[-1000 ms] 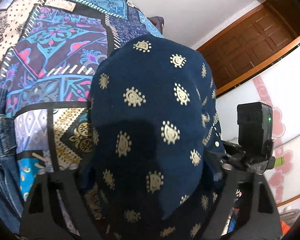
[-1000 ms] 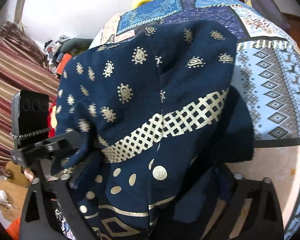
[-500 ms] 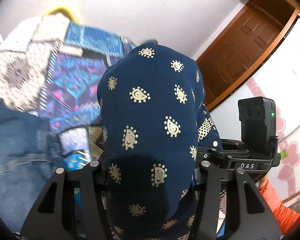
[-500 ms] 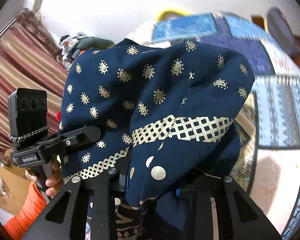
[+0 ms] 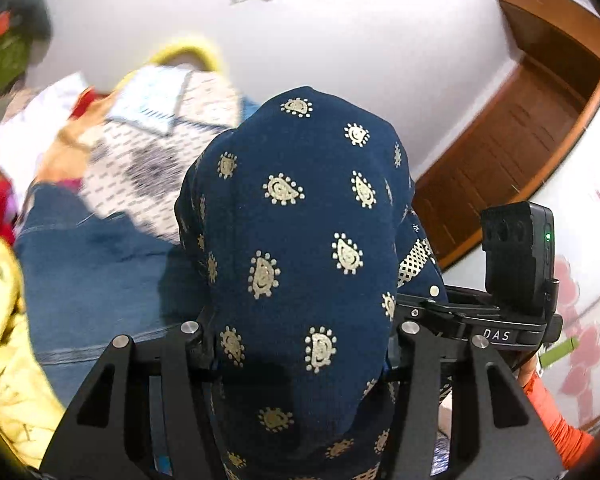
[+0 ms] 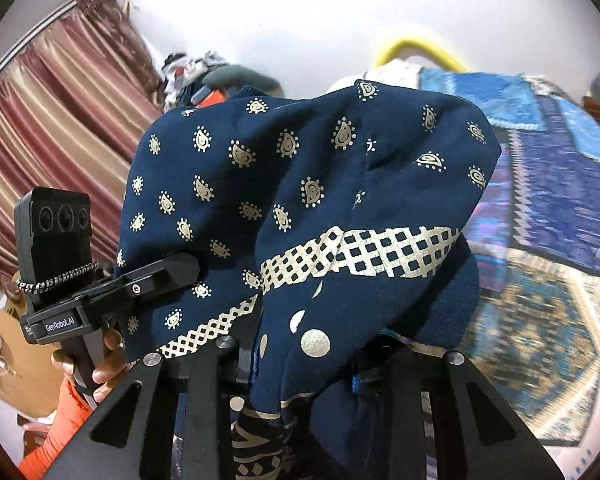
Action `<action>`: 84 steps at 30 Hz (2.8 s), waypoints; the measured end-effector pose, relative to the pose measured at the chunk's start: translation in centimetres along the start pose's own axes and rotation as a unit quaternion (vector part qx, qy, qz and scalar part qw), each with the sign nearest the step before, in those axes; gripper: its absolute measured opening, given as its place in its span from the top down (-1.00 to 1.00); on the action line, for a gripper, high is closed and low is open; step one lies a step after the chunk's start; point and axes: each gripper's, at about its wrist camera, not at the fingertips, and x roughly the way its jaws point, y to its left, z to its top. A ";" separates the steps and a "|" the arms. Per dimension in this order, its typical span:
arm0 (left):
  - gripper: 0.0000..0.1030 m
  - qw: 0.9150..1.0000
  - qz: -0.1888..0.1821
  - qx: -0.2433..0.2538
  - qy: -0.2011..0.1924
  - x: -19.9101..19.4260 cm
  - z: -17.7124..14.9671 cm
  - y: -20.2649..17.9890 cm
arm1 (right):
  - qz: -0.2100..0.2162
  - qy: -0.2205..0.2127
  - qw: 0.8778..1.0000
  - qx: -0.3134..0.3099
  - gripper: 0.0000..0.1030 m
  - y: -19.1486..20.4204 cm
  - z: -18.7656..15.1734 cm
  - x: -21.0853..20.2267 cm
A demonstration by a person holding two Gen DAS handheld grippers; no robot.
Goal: Fold large clothes
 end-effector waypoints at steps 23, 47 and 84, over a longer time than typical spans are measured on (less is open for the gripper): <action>-0.43 0.993 0.112 -0.008 0.035 -0.8 -4.8 13.1 | -0.095 0.084 0.987 -0.099 -0.27 -0.1 -1.8 14.0; -0.82 0.960 0.272 0.046 0.051 -5.1 -15.3 8.5 | -0.166 0.094 0.970 -0.153 -0.29 2.7 -12.0 9.0; -0.86 0.878 0.245 0.162 -0.378 -31.1 -22.9 -20.4 | -0.136 -0.353 0.905 -0.194 -0.41 27.0 -23.9 -24.6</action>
